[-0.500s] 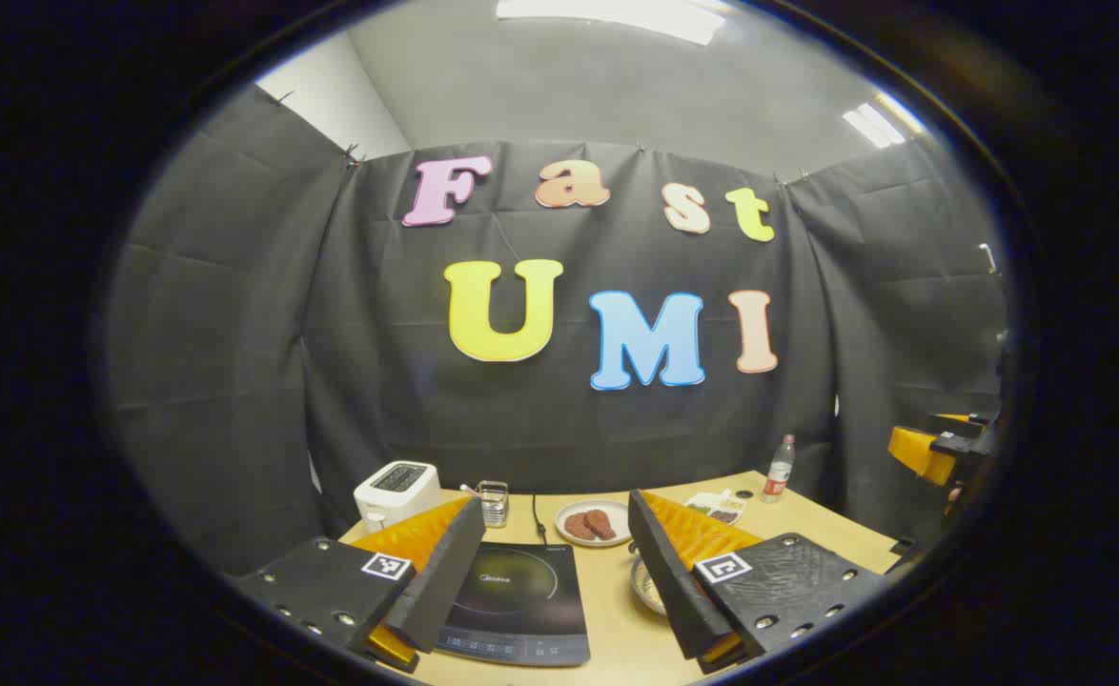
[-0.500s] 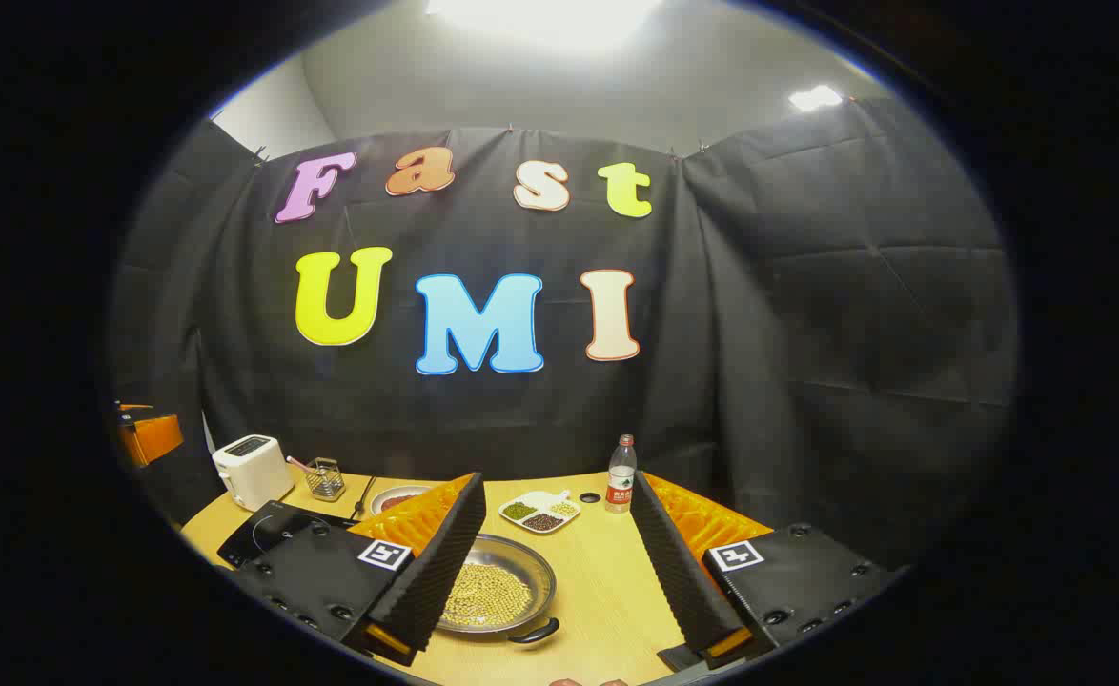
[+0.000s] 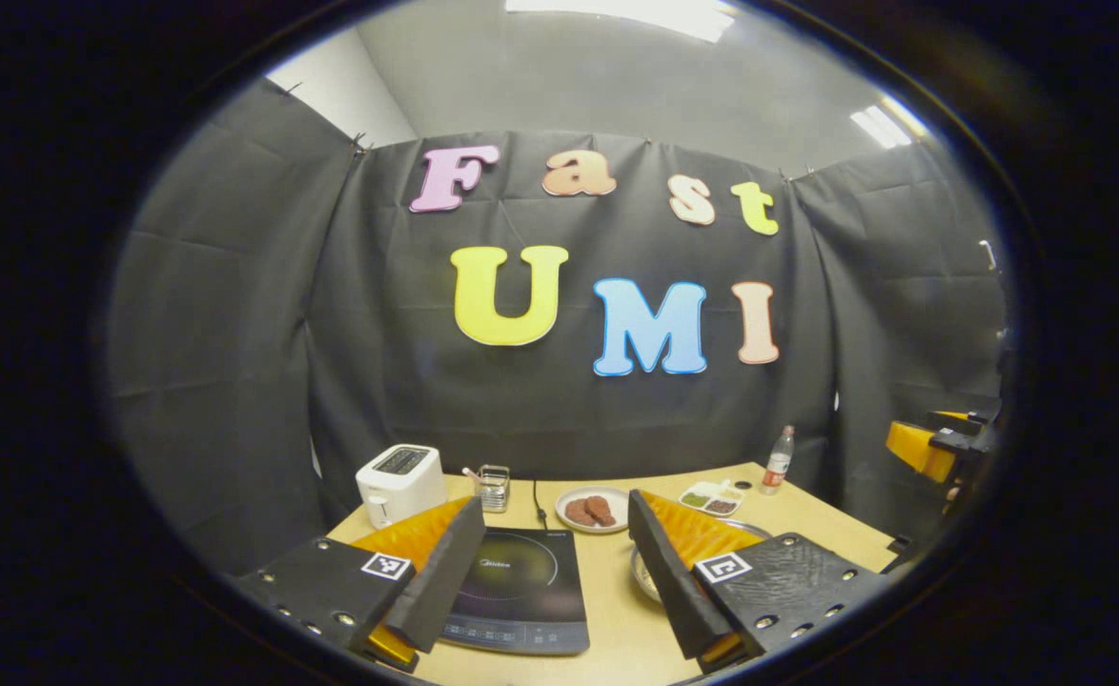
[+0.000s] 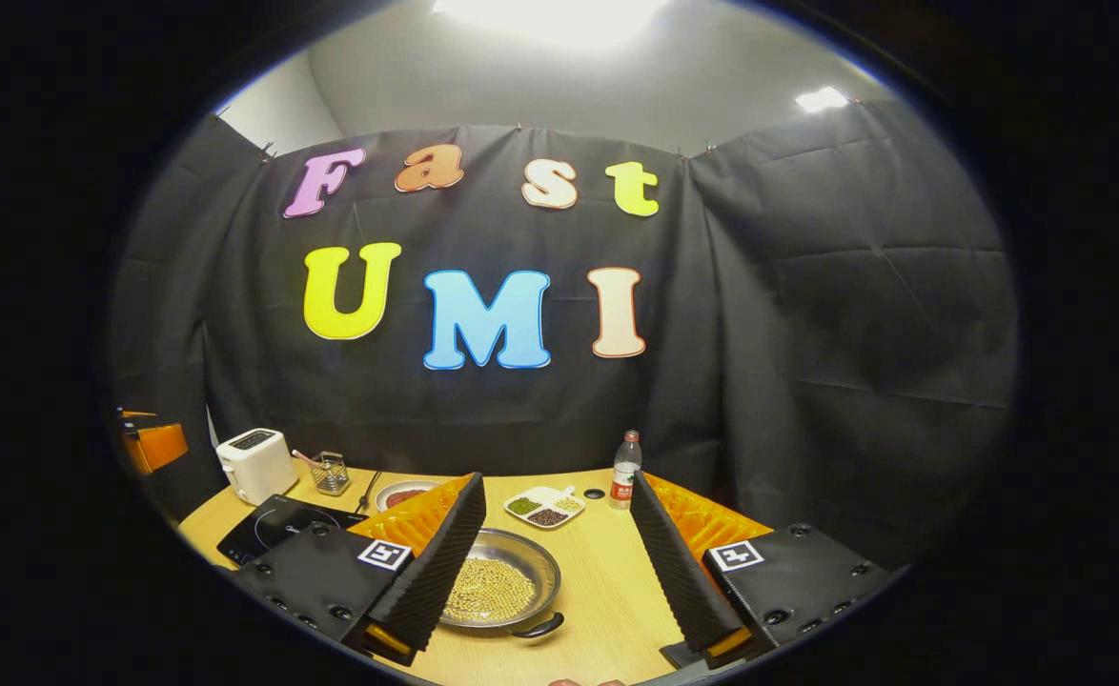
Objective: First push the handle of the pot to place it horizontally, then grasp the pot with both hands and set it on the induction cooktop.
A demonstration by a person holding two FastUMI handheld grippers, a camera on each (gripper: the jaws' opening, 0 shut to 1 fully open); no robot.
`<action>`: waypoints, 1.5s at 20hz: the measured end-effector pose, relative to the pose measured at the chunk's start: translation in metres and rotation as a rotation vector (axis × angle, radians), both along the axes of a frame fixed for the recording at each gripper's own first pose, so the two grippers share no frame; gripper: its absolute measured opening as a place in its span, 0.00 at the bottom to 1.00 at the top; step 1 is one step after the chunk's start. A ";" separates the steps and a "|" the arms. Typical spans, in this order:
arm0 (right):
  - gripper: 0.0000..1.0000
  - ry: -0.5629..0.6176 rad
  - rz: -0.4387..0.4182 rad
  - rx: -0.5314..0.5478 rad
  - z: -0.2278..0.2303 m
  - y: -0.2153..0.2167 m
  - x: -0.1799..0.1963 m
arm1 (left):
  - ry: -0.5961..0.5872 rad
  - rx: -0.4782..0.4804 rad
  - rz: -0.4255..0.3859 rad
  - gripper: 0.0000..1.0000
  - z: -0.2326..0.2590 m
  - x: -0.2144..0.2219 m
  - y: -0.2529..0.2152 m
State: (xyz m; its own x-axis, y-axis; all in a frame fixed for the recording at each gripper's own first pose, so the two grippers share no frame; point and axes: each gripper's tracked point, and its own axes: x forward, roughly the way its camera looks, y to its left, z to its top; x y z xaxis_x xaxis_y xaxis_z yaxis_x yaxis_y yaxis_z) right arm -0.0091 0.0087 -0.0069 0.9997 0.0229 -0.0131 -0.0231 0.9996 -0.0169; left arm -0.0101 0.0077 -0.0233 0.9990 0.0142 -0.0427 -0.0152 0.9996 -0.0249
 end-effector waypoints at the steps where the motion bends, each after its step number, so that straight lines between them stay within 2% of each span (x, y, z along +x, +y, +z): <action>1: 0.96 0.002 0.004 -0.002 0.000 0.001 -0.001 | -0.003 -0.001 0.001 0.87 0.001 0.000 0.000; 3: 0.97 0.003 0.007 -0.004 0.000 0.001 -0.002 | -0.013 -0.001 0.000 0.92 0.005 0.000 -0.002; 5: 0.97 0.005 0.012 -0.006 0.001 0.002 -0.002 | -0.022 0.006 -0.003 0.88 0.007 0.002 -0.005; 11: 0.98 0.023 0.029 -0.004 0.000 0.005 -0.001 | -0.032 0.007 -0.020 0.88 0.009 0.006 -0.011; 13: 0.98 0.033 0.040 -0.012 -0.001 0.008 0.001 | -0.028 0.004 -0.021 0.96 0.008 0.008 -0.011; 17: 0.97 0.056 0.093 -0.023 -0.002 0.019 0.004 | -0.015 0.000 -0.015 0.88 0.001 0.011 -0.005; 20: 0.98 0.077 0.133 -0.035 -0.002 0.028 0.014 | -0.008 0.010 -0.011 0.88 -0.005 0.014 -0.001; 21: 0.98 0.087 0.155 -0.043 -0.002 0.034 0.018 | -0.003 0.010 -0.009 0.92 -0.009 0.015 0.000; 22: 0.98 0.103 0.178 -0.049 -0.004 0.039 0.023 | 0.002 0.004 -0.012 0.88 -0.010 0.015 0.001; 25: 0.98 0.168 0.228 -0.066 -0.013 0.055 0.034 | 0.009 -0.006 -0.027 0.88 -0.012 0.015 0.001; 26: 0.97 0.197 0.243 -0.079 -0.018 0.061 0.039 | 0.009 -0.001 -0.029 0.92 -0.014 0.015 0.002; 29: 0.88 0.296 0.309 -0.129 -0.040 0.080 0.040 | 0.016 -0.005 -0.031 0.92 -0.019 0.016 0.007; 30: 0.75 0.330 0.331 -0.139 -0.047 0.085 0.038 | 0.020 -0.013 -0.033 0.92 -0.021 0.017 0.009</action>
State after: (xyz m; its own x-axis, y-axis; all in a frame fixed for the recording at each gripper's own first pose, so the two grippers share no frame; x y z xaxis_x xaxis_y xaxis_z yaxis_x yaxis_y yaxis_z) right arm 0.0294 0.0939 -0.0544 0.8809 0.3142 -0.3541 -0.3658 0.9265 -0.0879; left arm 0.0068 0.0163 -0.0441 0.9978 -0.0194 -0.0627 0.0171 0.9991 -0.0383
